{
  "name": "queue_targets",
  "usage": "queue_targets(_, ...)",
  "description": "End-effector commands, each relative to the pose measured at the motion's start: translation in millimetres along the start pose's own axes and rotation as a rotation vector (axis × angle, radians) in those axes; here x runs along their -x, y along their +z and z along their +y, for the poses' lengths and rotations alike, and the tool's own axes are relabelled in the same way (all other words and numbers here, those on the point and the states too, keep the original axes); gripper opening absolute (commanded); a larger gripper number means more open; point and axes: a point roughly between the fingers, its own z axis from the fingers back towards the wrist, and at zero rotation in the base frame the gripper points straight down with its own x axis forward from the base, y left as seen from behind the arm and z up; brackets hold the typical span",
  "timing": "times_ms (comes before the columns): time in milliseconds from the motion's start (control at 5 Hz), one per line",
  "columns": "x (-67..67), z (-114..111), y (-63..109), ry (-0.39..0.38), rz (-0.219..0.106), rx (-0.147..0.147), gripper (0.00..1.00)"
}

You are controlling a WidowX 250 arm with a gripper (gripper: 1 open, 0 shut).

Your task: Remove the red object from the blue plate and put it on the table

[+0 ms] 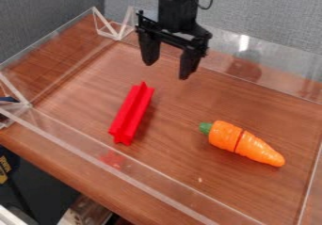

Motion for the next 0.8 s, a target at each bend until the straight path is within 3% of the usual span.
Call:
queue_targets(0, -9.8, -15, 19.8, 0.043, -0.054, -0.002, 1.00)
queue_targets(200, -12.8, -15, 16.6, 0.079, -0.041, -0.006, 1.00)
queue_targets(600, 1.0, 0, 24.3, 0.204, -0.024, -0.016, 1.00)
